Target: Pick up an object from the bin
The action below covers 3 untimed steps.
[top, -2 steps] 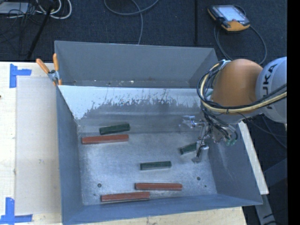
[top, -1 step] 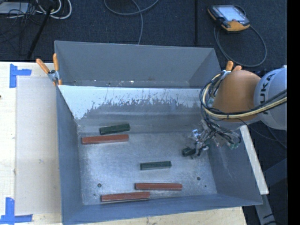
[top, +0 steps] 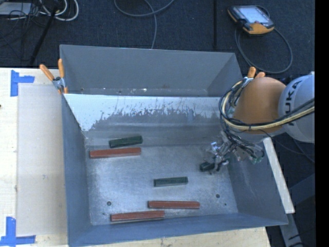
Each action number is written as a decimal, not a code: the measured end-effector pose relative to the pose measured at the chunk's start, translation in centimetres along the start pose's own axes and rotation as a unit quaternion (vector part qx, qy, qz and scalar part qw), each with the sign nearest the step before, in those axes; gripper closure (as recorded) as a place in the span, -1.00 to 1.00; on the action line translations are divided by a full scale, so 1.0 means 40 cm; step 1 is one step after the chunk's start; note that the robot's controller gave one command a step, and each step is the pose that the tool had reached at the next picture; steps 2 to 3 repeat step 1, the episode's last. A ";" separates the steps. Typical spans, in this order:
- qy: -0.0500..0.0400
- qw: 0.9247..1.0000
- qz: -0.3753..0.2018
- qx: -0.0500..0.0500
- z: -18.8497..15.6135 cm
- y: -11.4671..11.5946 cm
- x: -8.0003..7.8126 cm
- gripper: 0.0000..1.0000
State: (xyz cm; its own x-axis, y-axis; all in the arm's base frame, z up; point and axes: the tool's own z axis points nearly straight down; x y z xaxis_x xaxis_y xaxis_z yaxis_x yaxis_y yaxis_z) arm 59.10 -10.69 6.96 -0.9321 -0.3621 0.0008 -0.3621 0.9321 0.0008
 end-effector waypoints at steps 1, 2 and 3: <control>-0.002 1.000 -0.001 0.001 -0.348 0.093 -0.032 1.00; -0.002 1.000 -0.001 0.001 -0.348 0.093 -0.032 1.00; -0.002 1.000 -0.001 0.001 -0.348 0.093 -0.032 1.00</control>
Offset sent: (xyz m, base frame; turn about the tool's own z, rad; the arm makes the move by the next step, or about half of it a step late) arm 0.0000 0.0000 0.0000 0.0000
